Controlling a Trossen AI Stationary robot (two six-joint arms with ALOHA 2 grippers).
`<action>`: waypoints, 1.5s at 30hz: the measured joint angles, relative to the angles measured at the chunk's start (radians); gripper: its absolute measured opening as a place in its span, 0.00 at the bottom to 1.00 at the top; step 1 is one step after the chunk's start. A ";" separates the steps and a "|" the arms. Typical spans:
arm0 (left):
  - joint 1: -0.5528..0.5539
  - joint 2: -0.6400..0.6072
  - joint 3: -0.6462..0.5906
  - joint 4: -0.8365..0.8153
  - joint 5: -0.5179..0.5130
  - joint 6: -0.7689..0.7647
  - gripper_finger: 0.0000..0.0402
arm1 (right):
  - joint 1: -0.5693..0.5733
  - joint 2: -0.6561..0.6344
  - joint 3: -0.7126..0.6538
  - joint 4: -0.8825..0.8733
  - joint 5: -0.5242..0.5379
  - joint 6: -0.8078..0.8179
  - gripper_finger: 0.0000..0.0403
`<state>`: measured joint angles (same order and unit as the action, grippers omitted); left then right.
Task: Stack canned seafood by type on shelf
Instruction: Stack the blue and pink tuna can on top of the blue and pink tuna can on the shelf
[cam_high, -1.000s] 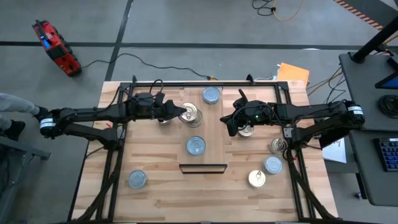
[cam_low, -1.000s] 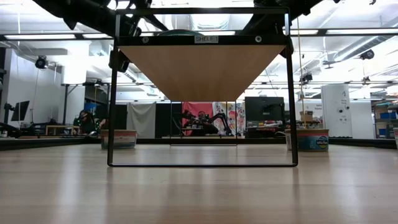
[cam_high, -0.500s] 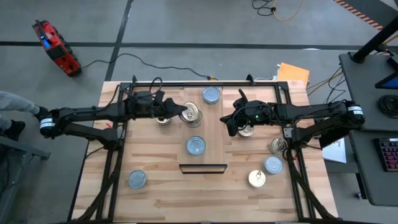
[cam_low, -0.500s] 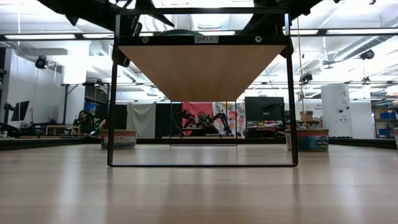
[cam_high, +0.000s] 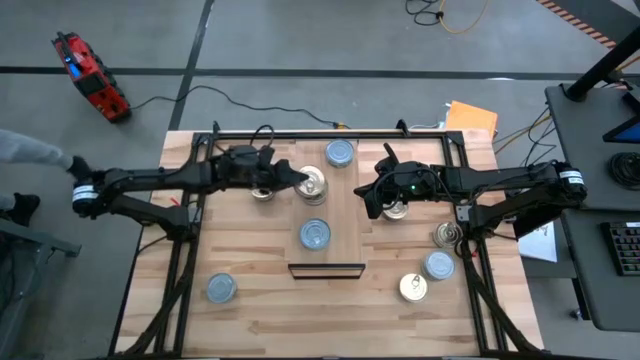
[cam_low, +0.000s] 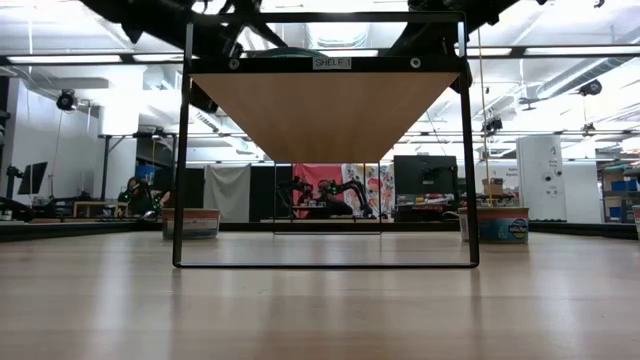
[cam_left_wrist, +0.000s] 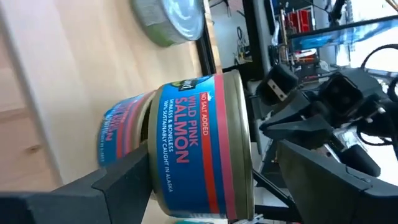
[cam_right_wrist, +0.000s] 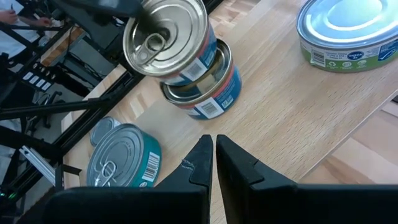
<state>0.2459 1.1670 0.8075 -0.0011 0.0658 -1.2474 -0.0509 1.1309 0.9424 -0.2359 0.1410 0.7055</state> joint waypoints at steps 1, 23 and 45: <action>0.000 0.005 0.015 -0.013 0.000 0.013 0.78 | 0.000 0.000 0.000 0.000 0.000 0.000 0.03; 0.002 0.059 0.148 -0.253 0.004 0.092 0.81 | 0.000 0.000 0.000 -0.001 0.000 0.000 0.03; -0.005 0.063 0.187 -0.286 0.023 0.171 0.87 | 0.000 0.000 0.000 0.000 0.017 0.008 0.03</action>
<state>0.2405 1.2304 0.9945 -0.2873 0.0883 -1.0768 -0.0509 1.1309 0.9424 -0.2356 0.1577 0.7140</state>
